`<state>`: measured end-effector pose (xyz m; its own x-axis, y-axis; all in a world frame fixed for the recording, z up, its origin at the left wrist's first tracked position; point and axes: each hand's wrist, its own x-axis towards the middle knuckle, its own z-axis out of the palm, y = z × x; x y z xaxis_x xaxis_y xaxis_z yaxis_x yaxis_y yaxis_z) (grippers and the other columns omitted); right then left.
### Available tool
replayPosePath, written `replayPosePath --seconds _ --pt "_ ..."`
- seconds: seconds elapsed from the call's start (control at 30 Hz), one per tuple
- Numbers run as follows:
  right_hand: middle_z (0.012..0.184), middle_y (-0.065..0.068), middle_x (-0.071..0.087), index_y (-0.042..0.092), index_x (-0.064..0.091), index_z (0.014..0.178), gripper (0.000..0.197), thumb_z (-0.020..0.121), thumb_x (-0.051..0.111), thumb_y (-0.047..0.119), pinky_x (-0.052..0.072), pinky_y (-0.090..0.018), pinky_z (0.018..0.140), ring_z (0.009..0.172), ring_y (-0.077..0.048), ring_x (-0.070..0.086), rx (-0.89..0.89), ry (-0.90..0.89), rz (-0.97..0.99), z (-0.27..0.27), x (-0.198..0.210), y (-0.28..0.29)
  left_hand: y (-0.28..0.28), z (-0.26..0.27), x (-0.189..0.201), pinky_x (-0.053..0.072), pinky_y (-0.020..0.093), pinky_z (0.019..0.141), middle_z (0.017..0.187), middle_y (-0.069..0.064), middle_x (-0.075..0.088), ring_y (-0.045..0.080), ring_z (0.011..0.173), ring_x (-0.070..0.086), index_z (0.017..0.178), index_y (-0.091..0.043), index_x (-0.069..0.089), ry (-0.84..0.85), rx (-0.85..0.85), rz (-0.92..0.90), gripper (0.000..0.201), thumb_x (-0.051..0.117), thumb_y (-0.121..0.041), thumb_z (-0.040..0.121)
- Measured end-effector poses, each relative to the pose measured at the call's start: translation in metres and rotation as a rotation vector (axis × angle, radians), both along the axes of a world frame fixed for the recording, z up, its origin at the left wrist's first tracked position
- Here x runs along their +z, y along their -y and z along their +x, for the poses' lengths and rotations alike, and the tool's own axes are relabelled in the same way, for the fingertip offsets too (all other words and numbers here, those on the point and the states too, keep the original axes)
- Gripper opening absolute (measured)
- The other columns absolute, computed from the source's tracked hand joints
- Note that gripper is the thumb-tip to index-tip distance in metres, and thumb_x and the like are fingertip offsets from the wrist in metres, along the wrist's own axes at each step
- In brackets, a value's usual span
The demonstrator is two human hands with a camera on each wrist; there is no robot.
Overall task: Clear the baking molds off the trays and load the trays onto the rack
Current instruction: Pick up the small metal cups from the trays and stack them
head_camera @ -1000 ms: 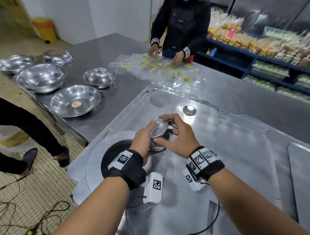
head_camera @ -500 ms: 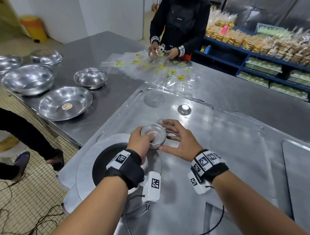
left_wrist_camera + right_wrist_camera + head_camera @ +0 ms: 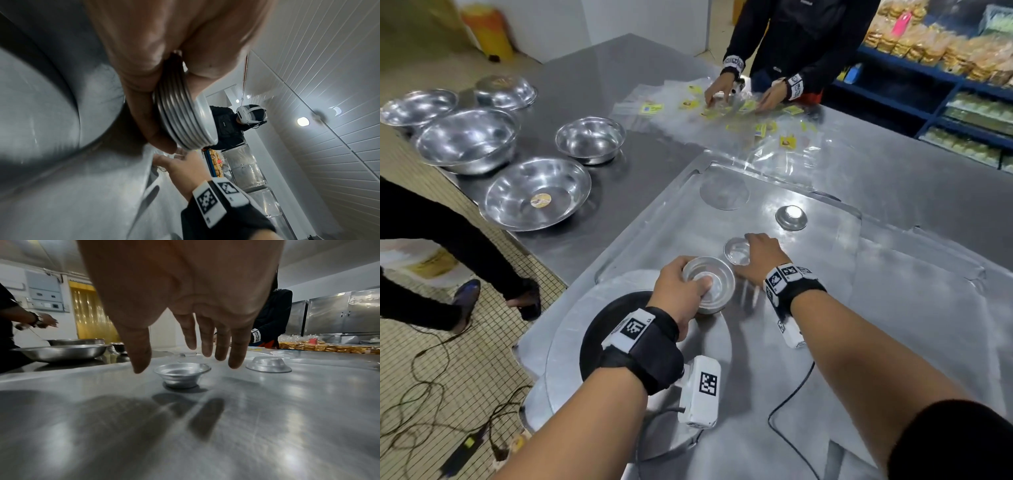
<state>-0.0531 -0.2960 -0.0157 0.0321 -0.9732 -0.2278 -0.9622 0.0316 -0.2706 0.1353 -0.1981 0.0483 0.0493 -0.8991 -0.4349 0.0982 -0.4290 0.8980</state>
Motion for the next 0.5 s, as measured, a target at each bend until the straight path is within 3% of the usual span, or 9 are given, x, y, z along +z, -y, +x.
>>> replayPosePath --seconds 0.1,0.23,0.43,0.5 --pt "0.133 -0.011 0.048 0.011 0.042 0.137 0.088 0.071 0.073 0.059 0.045 -0.044 0.101 0.124 -0.032 0.046 -0.021 -0.012 0.062 0.003 -0.004 0.013 -0.002 0.003 0.002 0.059 0.051 0.072 0.094 0.013 0.065 0.027 0.079 0.062 0.107 -0.014 0.062 -0.015 -0.017 0.026 0.03 0.059 0.009 0.088" --pt "0.131 -0.01 0.049 0.009 0.046 0.135 0.09 0.065 0.079 0.056 0.045 -0.038 0.101 0.124 -0.028 0.048 -0.057 0.044 0.056 0.004 -0.002 0.016 -0.006 0.007 0.005 0.057 0.035 0.05 0.092 0.014 0.064 0.026 0.071 0.062 0.109 -0.011 0.063 -0.05 -0.024 0.045 0.029 0.056 0.011 0.09" --pt "0.13 -0.007 0.047 0.014 0.047 0.138 0.093 0.059 0.089 0.042 0.043 -0.035 0.101 0.122 -0.025 0.049 -0.063 0.171 -0.05 0.006 0.029 -0.008 -0.008 0.008 0.011 0.056 0.035 0.048 0.087 0.015 0.062 0.026 0.065 0.061 0.104 -0.008 0.064 -0.072 -0.062 0.038 0.025 0.053 0.011 0.092" --pt "0.133 -0.005 0.046 0.016 0.046 0.139 0.095 0.059 0.09 0.042 0.039 -0.03 0.102 0.125 -0.022 0.046 -0.056 0.255 -0.118 0.007 0.048 -0.021 -0.008 0.007 0.012 0.059 0.045 0.054 0.087 0.015 0.062 0.028 0.067 0.061 0.101 -0.009 0.064 -0.074 -0.057 0.039 0.025 0.052 0.01 0.091"
